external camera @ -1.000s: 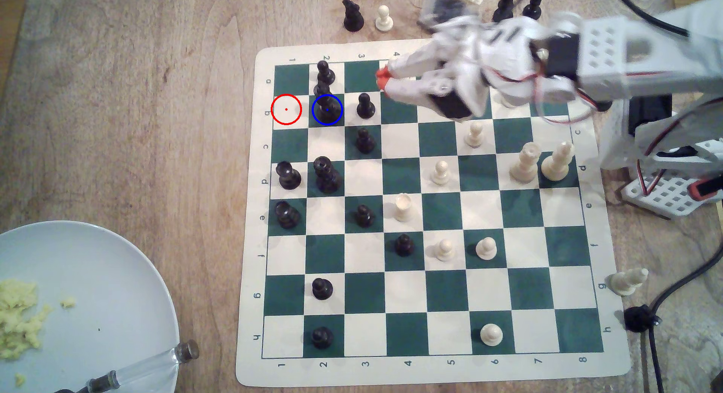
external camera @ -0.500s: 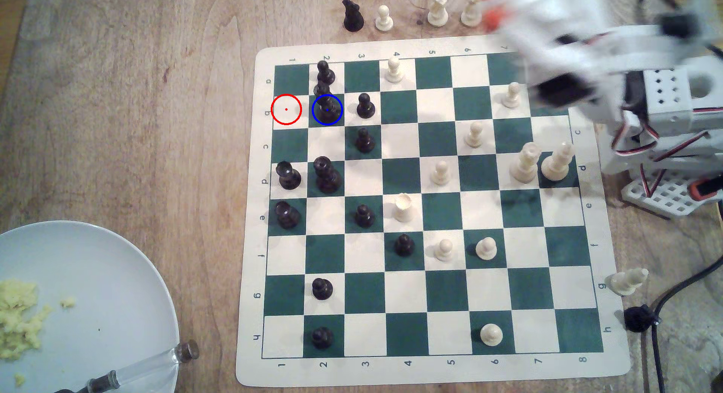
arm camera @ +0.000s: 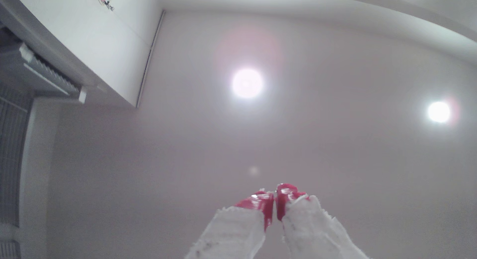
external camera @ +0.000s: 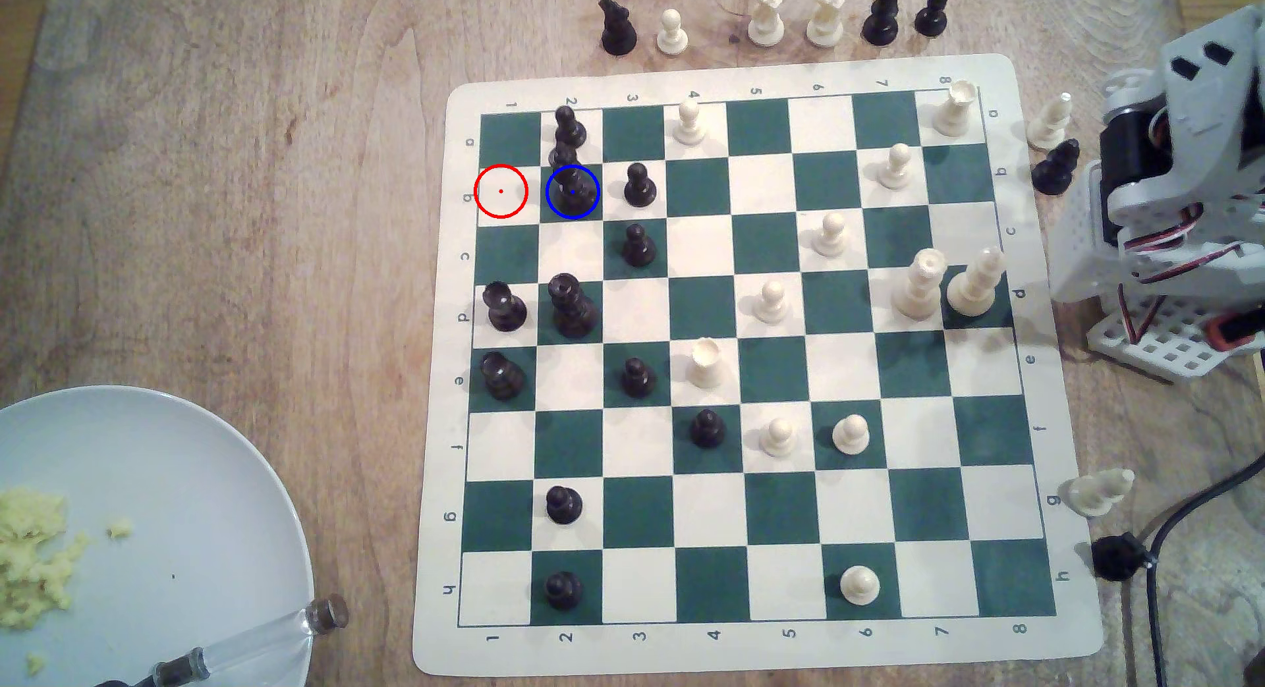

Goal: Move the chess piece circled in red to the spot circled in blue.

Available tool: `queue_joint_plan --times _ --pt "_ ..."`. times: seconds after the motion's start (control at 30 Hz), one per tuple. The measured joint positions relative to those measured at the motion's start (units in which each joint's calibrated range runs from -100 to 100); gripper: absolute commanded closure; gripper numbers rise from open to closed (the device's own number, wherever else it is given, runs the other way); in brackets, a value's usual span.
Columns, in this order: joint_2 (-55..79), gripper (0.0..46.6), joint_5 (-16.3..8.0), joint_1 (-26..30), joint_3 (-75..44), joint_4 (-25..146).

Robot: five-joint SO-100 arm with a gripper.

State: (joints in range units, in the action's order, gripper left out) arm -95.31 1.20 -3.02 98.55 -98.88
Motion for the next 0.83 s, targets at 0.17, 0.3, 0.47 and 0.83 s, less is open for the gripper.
queue_joint_plan --times 0.17,0.3,0.47,0.83 --pt "-0.25 46.4 1.66 0.29 0.0 0.0" --pt "-0.25 46.4 1.66 0.29 0.0 0.0" --pt "-0.25 46.4 1.66 0.29 0.0 0.0" --pt "-0.25 46.4 1.66 0.29 0.0 0.0"
